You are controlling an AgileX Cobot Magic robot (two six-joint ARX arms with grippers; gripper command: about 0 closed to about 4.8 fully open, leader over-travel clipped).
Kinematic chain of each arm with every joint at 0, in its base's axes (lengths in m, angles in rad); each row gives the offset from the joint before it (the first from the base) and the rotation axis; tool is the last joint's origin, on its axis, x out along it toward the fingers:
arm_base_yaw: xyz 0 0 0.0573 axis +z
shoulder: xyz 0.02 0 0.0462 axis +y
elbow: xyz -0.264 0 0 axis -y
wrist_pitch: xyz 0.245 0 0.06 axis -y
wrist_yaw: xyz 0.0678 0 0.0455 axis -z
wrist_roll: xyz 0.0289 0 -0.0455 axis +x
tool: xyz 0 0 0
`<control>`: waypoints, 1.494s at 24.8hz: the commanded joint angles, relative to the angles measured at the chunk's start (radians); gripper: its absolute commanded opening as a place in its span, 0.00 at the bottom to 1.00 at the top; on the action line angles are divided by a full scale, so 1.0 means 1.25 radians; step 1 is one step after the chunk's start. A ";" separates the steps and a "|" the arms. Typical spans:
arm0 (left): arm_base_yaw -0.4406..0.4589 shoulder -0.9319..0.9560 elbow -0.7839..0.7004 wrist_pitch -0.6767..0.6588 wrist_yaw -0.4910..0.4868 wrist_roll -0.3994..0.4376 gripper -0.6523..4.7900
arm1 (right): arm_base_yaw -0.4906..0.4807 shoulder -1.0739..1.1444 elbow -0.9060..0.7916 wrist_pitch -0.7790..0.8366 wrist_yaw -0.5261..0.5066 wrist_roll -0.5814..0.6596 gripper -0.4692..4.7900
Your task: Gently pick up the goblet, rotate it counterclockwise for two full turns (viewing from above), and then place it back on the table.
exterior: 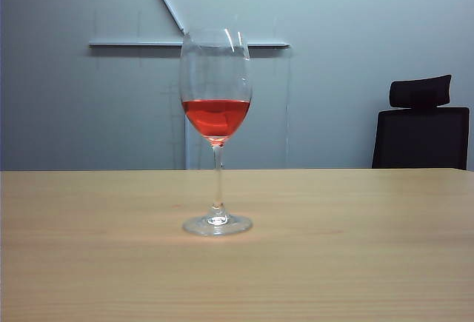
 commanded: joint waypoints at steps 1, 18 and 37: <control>0.001 0.001 0.002 0.004 0.001 0.005 0.11 | -0.001 -0.001 -0.003 0.014 -0.001 0.002 0.08; -0.267 0.049 0.002 0.004 -0.001 0.005 0.11 | 0.000 0.018 0.049 0.102 -0.120 0.306 0.08; -0.457 0.099 0.002 0.003 0.000 0.005 0.11 | 0.258 0.878 0.235 0.469 -0.388 -0.069 0.95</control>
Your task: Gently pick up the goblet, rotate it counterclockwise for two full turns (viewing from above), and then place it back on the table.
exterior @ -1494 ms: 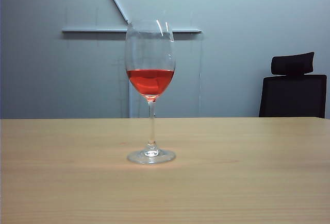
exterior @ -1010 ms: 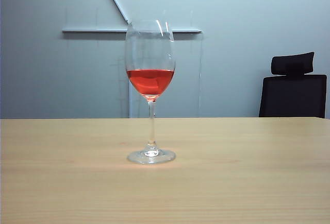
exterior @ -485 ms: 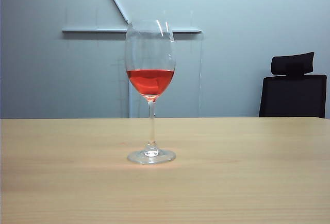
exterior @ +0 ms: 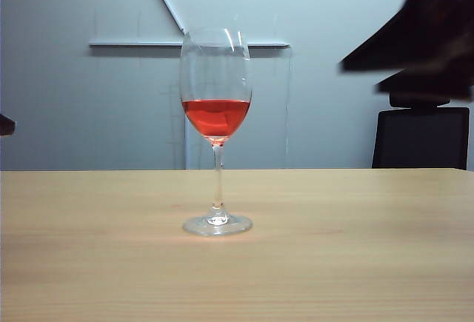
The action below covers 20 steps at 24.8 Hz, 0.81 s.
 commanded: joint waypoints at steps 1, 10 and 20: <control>-0.001 0.001 0.002 0.007 0.000 0.005 0.11 | 0.086 0.135 0.006 0.189 0.079 -0.053 0.95; -0.001 0.001 0.002 0.006 0.000 0.005 0.11 | 0.182 0.544 0.128 0.446 0.062 -0.043 0.95; -0.001 0.001 0.002 0.006 0.000 0.005 0.11 | 0.246 0.663 0.244 0.458 0.024 -0.041 0.95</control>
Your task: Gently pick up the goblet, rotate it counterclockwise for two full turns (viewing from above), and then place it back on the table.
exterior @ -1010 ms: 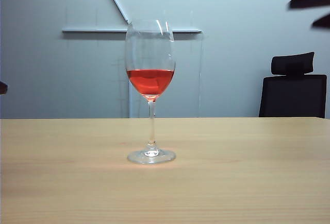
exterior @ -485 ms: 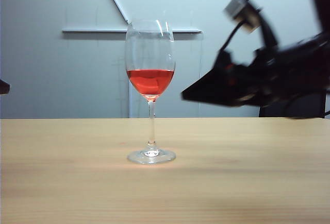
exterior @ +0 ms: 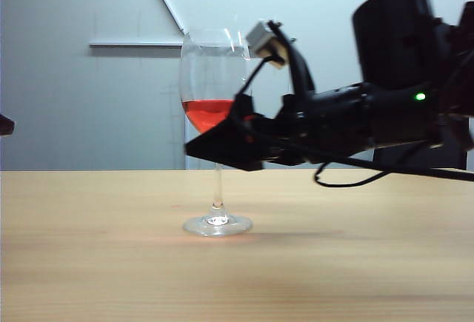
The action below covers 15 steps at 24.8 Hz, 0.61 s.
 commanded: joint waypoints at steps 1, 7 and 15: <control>-0.001 0.001 0.002 0.006 0.000 0.005 0.11 | 0.005 0.016 0.021 0.015 0.005 0.002 0.95; -0.001 0.001 0.002 0.006 0.000 0.005 0.11 | 0.007 0.053 0.036 0.054 0.015 0.002 0.87; -0.001 0.001 0.002 0.006 0.000 0.005 0.11 | 0.008 0.102 0.049 0.114 0.015 0.033 0.78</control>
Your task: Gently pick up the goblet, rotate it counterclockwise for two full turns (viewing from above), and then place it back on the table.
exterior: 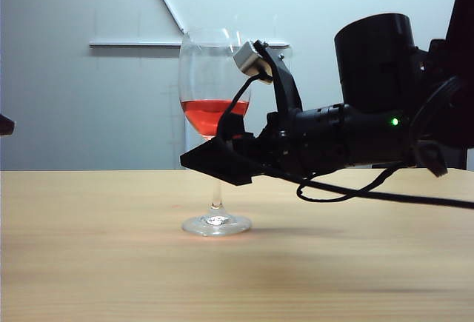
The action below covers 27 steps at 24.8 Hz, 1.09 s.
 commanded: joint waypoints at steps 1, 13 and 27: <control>-0.001 0.001 0.002 0.006 0.000 0.005 0.11 | 0.002 0.010 0.012 0.031 -0.001 0.028 0.77; -0.001 0.001 0.002 0.006 0.000 0.005 0.11 | 0.002 0.026 0.030 0.063 0.020 0.063 0.57; -0.001 0.001 0.002 0.006 0.000 0.005 0.11 | 0.002 0.026 0.030 0.067 0.020 0.065 0.28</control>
